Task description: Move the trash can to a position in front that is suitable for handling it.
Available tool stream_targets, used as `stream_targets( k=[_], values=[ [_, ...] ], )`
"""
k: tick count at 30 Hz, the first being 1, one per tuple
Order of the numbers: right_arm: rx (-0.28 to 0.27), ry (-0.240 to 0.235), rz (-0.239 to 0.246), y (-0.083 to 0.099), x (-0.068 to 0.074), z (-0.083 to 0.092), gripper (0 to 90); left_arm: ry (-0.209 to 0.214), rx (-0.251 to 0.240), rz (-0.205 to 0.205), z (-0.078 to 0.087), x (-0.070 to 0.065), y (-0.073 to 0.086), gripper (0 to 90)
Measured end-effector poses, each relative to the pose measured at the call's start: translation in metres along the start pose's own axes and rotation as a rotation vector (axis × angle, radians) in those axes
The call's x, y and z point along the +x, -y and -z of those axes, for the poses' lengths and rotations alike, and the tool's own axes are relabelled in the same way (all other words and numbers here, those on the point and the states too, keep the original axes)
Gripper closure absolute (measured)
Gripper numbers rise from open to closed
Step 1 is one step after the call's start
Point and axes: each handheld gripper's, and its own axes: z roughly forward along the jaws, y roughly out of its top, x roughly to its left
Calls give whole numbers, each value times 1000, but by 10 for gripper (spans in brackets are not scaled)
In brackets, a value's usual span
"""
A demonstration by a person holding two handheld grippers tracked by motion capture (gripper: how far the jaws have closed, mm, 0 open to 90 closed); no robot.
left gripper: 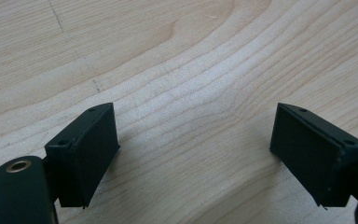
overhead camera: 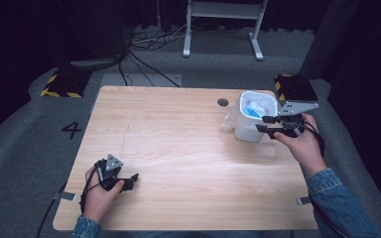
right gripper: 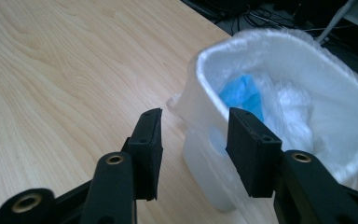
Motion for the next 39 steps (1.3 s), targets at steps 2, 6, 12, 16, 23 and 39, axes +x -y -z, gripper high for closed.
stream_targets(
  k=[2,6,12,16,23,39],
  values=[
    [4,4,16,-7,-2,-5,564,0,1,0,0,0,0,144],
    [10,-10,17,-17,-8,-16,569,-1,1,0,0,0,0,144],
    [49,-7,21,-27,-14,-35,567,-1,1,0,0,0,0,144],
    [84,-20,25,-27,-15,-51,582,0,1,1,0,0,0,144],
    [127,-79,34,-23,-19,-68,677,0,1,0,0,0,0,144],
    [104,-80,100,-30,-12,-60,830,0,1,1,0,0,0,144]
  ],
)
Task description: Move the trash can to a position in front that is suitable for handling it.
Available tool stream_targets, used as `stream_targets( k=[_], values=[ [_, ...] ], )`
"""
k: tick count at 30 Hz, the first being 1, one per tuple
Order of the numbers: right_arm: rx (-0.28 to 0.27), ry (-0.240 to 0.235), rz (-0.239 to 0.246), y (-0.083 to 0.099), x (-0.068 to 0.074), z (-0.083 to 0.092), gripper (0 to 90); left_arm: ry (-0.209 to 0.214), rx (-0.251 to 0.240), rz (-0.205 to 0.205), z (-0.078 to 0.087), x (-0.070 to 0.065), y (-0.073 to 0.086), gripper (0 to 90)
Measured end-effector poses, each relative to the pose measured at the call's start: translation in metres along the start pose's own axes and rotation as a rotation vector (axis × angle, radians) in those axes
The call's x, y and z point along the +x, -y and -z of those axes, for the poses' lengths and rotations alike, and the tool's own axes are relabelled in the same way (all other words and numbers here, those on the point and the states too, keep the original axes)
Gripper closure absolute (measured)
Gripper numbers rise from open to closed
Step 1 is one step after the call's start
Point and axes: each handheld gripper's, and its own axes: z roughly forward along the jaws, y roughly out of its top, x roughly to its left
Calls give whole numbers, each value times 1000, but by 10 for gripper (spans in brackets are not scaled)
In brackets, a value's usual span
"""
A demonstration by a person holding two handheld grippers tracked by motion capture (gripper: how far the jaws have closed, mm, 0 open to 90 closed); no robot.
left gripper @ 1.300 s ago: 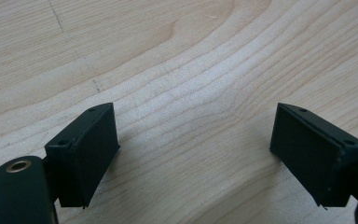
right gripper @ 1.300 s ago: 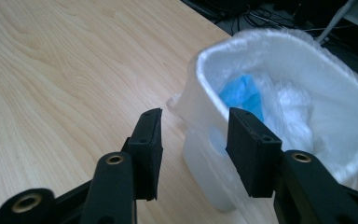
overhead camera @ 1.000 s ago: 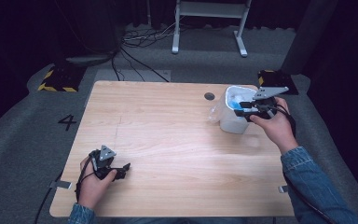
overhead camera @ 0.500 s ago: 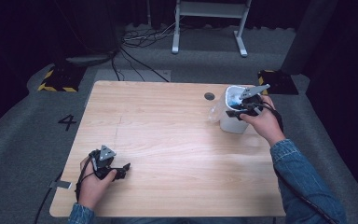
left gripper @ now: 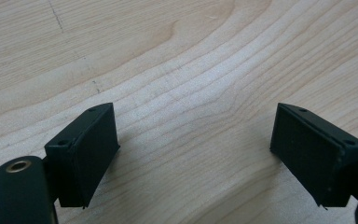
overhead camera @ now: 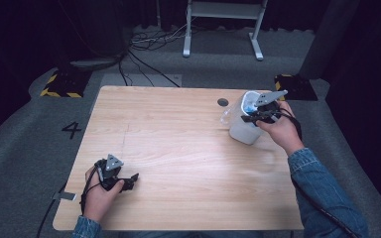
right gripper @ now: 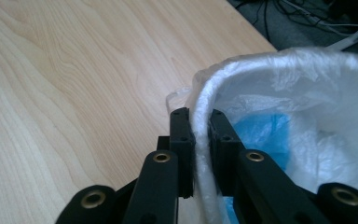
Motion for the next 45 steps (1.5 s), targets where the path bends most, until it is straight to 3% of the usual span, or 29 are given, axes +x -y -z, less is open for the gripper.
stream_targets(
  k=[7,11,20,25,29,42,45],
  values=[
    [-10,-17,2,-7,17,11,843,0,0,0,0,0,0,144],
    [-15,-19,43,-17,36,20,843,-1,0,-1,0,0,0,144],
    [-44,-70,103,-39,88,41,842,-2,-1,1,0,0,0,144],
    [-36,-88,139,-46,107,44,842,-2,-1,0,0,0,0,144],
    [-15,-135,164,-49,129,39,842,-1,-1,2,0,0,0,144],
    [26,-247,209,-48,176,9,837,-2,0,-1,0,0,0,144],
    [14,-259,188,-48,183,5,805,-2,0,0,0,0,0,144]
  ],
)
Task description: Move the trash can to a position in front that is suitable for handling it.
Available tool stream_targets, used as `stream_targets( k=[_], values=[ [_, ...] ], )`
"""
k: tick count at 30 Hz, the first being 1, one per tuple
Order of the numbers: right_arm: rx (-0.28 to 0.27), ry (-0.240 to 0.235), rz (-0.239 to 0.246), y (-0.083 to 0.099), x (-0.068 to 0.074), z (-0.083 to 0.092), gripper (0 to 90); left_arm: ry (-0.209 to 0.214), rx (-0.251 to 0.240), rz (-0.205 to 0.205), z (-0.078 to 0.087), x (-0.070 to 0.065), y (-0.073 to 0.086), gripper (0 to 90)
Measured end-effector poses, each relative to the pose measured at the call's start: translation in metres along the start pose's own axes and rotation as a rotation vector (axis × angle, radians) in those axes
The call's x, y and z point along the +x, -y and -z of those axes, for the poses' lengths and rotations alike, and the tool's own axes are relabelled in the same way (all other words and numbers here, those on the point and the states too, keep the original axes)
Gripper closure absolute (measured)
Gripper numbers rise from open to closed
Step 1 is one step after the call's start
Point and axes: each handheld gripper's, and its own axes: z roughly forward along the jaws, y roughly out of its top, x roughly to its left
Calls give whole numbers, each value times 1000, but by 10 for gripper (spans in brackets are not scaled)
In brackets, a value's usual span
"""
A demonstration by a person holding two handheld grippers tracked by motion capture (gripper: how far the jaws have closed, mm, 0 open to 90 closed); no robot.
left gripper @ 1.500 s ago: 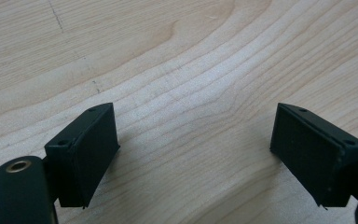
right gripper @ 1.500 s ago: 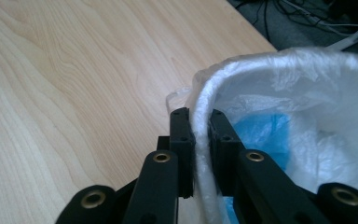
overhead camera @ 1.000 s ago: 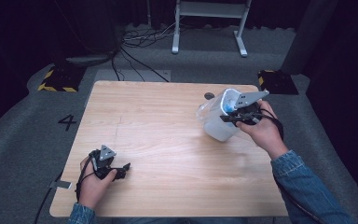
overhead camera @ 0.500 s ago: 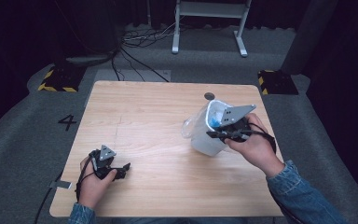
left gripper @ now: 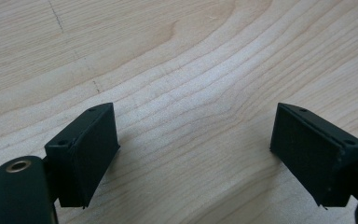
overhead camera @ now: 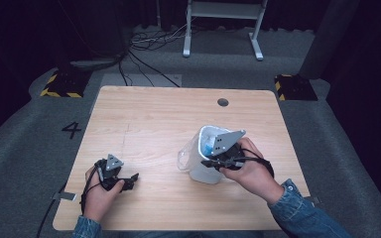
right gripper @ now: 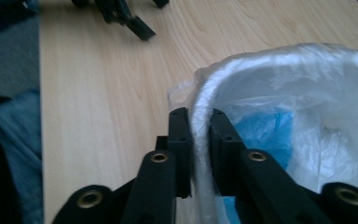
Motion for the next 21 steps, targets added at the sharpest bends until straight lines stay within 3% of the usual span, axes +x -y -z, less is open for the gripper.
stream_targets(
  k=[4,8,13,17,21],
  values=[
    [-84,-48,-97,1,4,-3,576,0,0,-1,0,0,0,145],
    [-147,-37,-113,-1,7,4,452,-2,1,1,0,-1,0,146],
    [-216,-12,-114,0,8,21,369,7,-6,1,1,-1,1,165],
    [-254,26,-135,8,6,35,332,10,8,44,8,1,-2,203],
    [-262,77,-155,22,1,48,315,14,1,20,19,-9,-12,185]
  ],
)
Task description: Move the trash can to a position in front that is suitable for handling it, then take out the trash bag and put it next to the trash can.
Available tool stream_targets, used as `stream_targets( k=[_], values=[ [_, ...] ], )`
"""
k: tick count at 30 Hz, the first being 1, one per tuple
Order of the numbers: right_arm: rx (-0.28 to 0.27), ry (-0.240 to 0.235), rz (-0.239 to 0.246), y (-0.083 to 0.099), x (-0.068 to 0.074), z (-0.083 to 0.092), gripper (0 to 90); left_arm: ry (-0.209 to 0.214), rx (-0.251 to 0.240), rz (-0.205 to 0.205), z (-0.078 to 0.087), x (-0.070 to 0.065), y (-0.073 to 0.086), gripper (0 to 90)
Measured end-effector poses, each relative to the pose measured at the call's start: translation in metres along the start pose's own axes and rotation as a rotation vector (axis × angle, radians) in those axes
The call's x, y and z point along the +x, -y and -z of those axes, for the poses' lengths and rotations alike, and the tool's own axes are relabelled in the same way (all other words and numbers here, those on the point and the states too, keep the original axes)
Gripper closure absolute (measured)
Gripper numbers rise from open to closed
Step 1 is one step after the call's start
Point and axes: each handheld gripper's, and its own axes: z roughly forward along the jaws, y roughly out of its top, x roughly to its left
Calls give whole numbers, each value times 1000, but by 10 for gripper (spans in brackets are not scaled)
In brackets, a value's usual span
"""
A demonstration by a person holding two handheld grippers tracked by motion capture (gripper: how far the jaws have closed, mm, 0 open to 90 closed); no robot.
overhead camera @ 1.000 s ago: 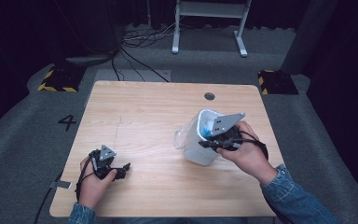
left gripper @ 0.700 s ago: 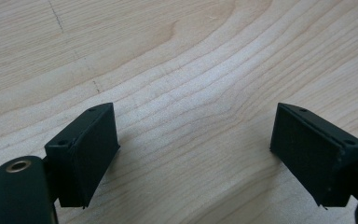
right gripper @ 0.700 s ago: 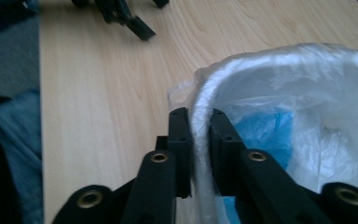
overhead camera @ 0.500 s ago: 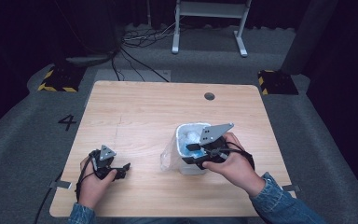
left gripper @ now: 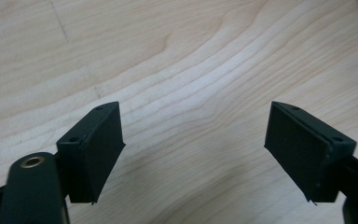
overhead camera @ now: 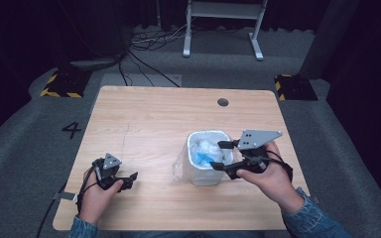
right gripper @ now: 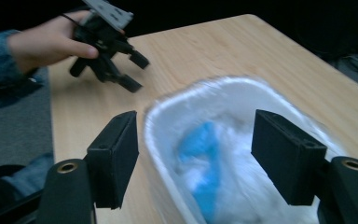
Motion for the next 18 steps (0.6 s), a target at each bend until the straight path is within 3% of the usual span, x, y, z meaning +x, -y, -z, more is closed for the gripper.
stream_targets(
  k=[6,12,14,18],
  values=[
    [-24,65,-56,18,-11,23,291,17,61,-66,5,-26,-14,168],
    [-6,142,-111,41,-20,39,264,179,-23,-100,13,-59,-32,159],
    [11,166,-112,50,-22,40,264,199,-43,-144,17,-70,-39,157],
    [28,168,-134,64,-23,40,261,239,-64,-197,19,-90,-49,158]
  ],
)
